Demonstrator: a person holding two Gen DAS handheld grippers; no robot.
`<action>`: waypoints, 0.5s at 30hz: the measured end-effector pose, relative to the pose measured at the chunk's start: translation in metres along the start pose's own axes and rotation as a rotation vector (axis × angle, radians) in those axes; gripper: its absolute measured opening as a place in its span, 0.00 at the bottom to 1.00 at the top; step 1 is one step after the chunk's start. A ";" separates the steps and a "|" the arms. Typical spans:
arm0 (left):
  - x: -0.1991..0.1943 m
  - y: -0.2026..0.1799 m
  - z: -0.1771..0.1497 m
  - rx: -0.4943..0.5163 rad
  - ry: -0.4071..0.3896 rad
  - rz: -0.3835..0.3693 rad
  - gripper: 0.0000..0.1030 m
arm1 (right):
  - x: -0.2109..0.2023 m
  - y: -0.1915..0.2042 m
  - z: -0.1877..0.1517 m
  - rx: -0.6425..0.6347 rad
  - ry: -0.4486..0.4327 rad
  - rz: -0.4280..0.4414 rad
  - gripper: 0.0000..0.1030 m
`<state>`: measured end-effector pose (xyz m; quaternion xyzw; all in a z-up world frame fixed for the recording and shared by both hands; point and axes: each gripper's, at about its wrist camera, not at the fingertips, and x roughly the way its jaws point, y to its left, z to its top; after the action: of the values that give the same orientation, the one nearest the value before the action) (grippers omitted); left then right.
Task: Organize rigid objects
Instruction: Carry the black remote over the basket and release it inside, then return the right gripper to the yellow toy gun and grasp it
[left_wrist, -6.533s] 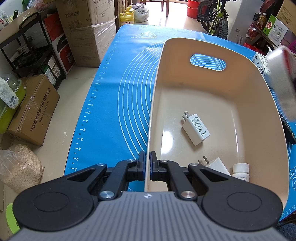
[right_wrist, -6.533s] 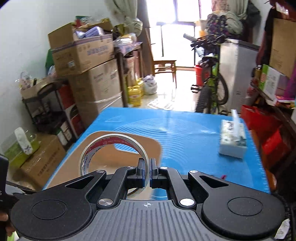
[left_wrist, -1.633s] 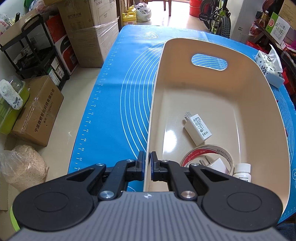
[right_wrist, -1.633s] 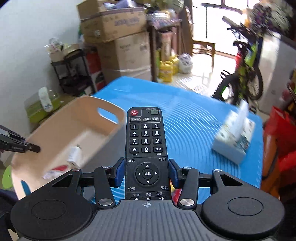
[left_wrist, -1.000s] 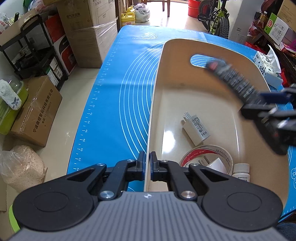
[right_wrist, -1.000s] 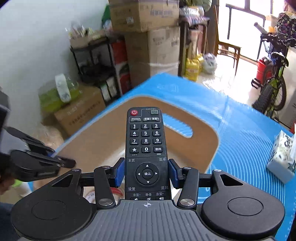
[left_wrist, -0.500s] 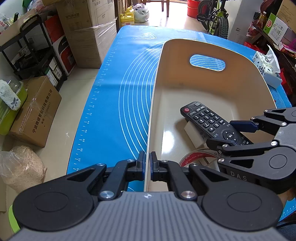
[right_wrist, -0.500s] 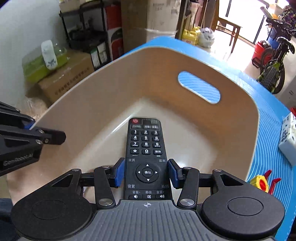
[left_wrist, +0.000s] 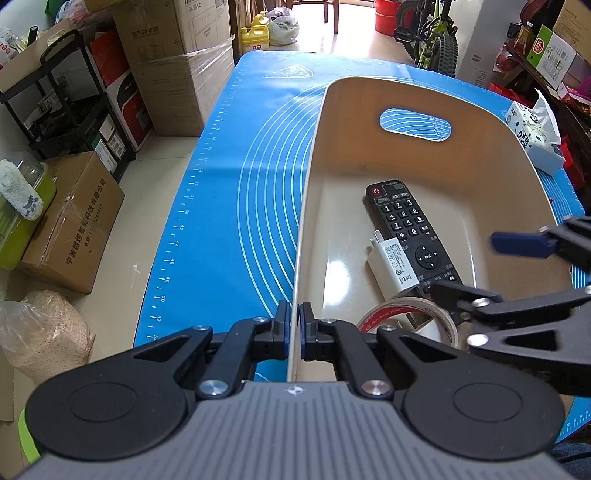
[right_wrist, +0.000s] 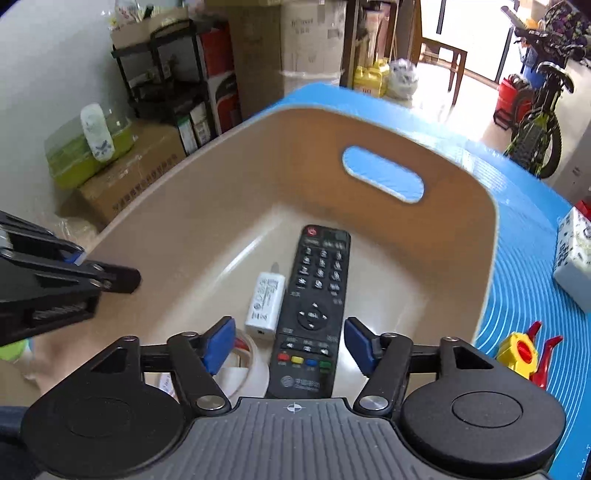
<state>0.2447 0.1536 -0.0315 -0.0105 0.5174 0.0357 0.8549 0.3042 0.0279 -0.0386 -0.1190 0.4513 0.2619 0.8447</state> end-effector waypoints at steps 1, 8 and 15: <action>0.000 0.000 0.000 0.000 0.000 0.000 0.06 | -0.005 -0.002 0.000 0.004 -0.015 -0.005 0.75; 0.000 0.000 0.000 0.001 0.000 0.001 0.06 | -0.051 -0.026 -0.004 0.110 -0.146 -0.009 0.78; -0.001 0.000 0.000 0.001 -0.001 0.001 0.06 | -0.093 -0.068 -0.016 0.233 -0.278 -0.098 0.80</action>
<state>0.2443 0.1531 -0.0311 -0.0097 0.5172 0.0359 0.8550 0.2876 -0.0668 0.0265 -0.0050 0.3514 0.1802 0.9187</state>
